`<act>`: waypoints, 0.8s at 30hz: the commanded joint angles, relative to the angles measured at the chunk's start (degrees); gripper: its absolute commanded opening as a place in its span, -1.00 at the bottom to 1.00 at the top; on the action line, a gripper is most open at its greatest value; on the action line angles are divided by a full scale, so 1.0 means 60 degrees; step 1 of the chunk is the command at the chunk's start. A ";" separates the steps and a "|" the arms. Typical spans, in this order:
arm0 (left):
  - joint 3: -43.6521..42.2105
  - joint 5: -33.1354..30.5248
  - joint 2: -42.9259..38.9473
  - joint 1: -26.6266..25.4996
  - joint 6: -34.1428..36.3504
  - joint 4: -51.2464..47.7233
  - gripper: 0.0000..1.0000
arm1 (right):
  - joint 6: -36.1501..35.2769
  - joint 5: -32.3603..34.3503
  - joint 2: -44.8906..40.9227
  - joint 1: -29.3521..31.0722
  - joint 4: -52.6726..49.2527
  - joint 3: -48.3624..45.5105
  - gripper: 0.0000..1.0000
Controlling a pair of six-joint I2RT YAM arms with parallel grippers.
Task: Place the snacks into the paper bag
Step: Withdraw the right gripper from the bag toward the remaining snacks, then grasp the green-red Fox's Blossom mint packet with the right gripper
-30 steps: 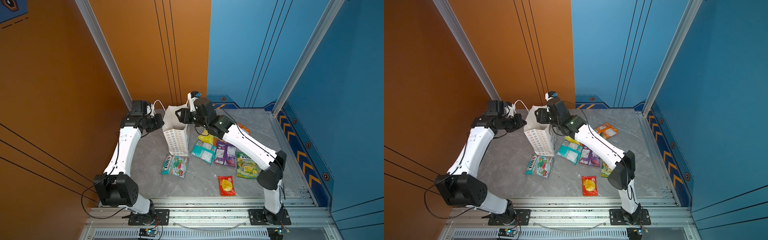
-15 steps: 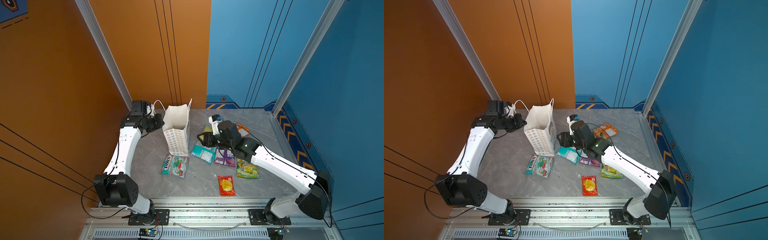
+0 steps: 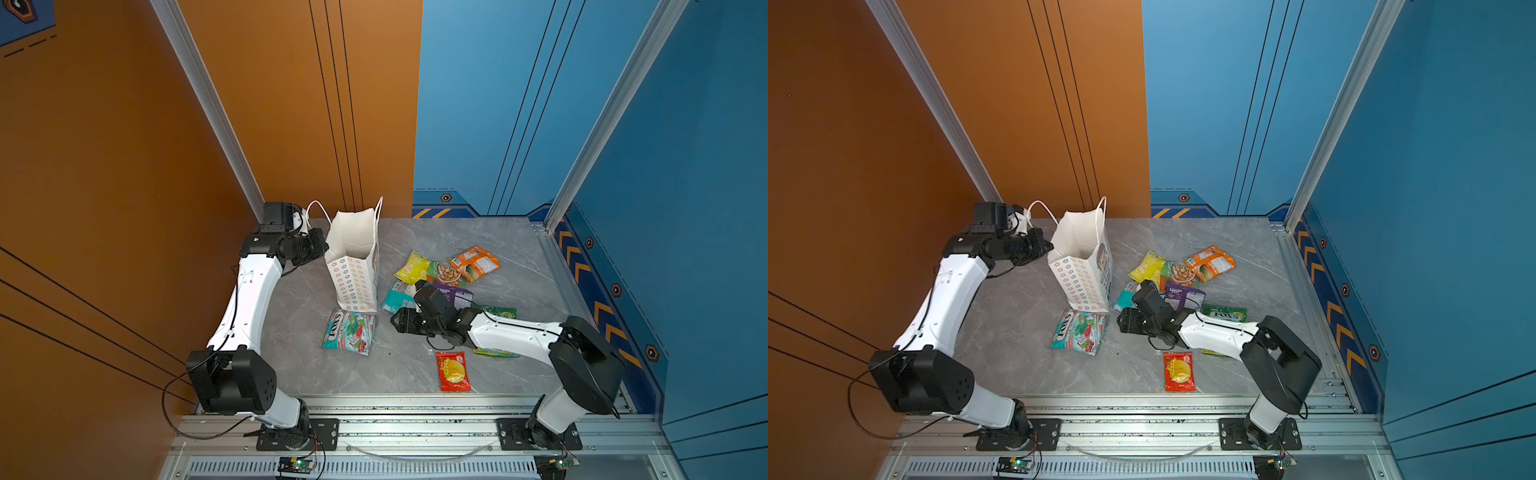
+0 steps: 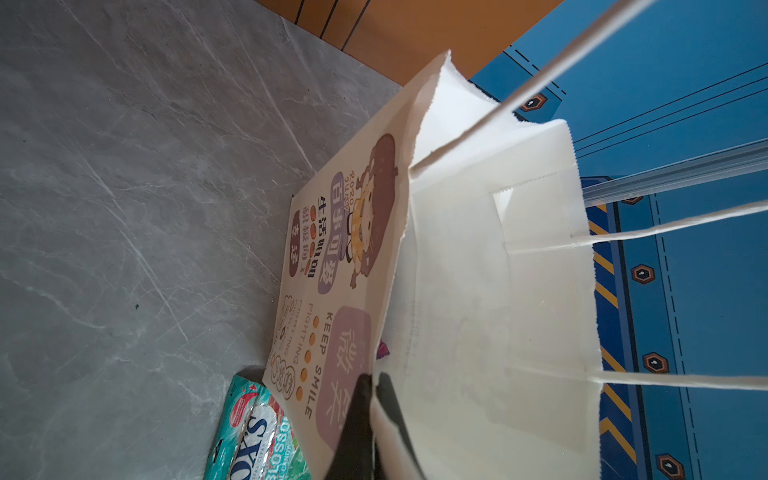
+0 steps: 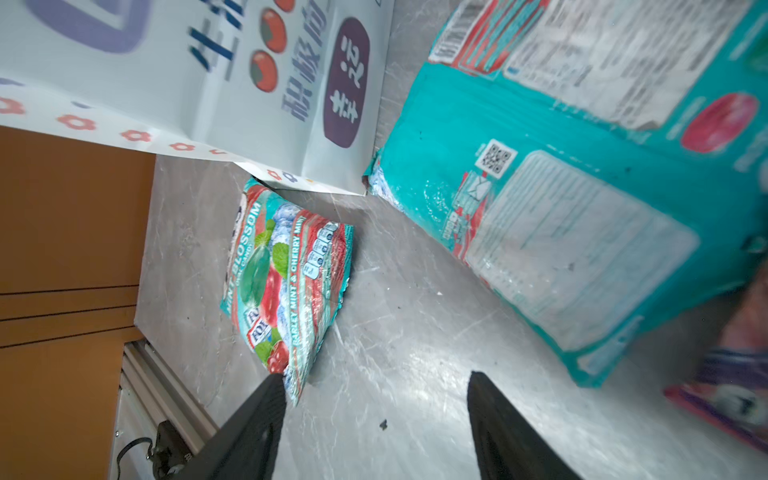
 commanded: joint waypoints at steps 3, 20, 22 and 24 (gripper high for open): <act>-0.0191 0.0204 -0.0234 0.0110 0.0131 -0.0127 -1.00 | 0.0891 -0.0837 0.1176 0.0075 0.1260 0.0447 0.46; -0.0147 0.0350 -0.0248 0.0213 0.0128 -0.0136 -1.00 | 0.2037 -0.1675 0.3272 0.0349 0.1989 0.1583 0.37; -0.0147 0.0349 -0.0270 0.0229 0.0135 -0.0126 -1.00 | 0.2050 -0.1648 0.3391 0.0355 0.1874 0.1742 0.37; -0.0158 0.0350 -0.0263 0.0223 0.0142 -0.0132 -1.00 | 0.2080 -0.1631 0.3536 0.0355 0.1795 0.1881 0.35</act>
